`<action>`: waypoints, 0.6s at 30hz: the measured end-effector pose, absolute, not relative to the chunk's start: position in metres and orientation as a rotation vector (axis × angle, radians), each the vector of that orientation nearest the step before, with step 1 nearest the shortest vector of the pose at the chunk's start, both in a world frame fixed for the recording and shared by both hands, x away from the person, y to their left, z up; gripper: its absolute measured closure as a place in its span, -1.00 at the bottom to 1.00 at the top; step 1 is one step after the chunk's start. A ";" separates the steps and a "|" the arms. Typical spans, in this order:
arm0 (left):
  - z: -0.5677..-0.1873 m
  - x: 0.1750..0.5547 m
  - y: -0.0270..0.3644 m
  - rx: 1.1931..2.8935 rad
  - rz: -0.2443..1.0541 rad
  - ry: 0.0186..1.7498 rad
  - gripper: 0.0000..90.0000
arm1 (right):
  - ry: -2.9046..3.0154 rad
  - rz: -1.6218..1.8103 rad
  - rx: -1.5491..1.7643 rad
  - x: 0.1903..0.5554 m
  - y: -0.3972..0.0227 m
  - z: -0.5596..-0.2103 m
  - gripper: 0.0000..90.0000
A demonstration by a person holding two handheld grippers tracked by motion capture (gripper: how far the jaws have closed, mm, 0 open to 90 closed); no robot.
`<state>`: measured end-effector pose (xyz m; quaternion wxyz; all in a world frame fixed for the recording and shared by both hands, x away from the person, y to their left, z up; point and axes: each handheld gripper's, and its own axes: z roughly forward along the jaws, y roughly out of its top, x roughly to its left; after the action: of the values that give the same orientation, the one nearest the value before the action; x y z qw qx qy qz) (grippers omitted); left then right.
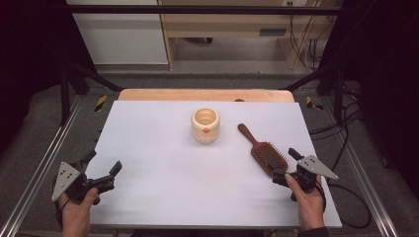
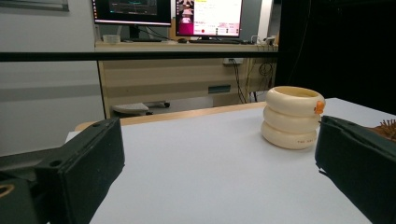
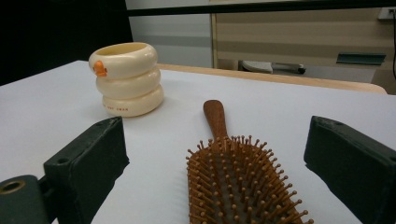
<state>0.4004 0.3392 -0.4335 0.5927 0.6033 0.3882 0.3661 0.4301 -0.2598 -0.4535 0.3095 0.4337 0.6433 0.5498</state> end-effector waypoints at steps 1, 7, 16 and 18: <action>-0.433 0.401 0.339 1.400 0.849 0.906 -0.96 | 1.695 1.446 1.148 0.430 -0.259 -0.454 -0.88; -0.434 0.401 0.339 1.399 0.847 0.914 -0.95 | 1.667 1.415 1.192 0.431 -0.258 -0.453 -0.86; -0.434 0.401 0.338 1.401 0.843 0.916 -0.95 | 1.670 1.393 1.214 0.431 -0.257 -0.453 -0.80; -0.434 0.401 0.337 1.409 0.847 0.913 -0.95 | 1.666 1.381 1.223 0.431 -0.256 -0.452 -0.79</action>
<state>0.4007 0.3372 -0.4339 0.5896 0.6052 0.3921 0.3638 0.4309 -0.2565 -0.4524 0.3221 0.4658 0.6346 0.5260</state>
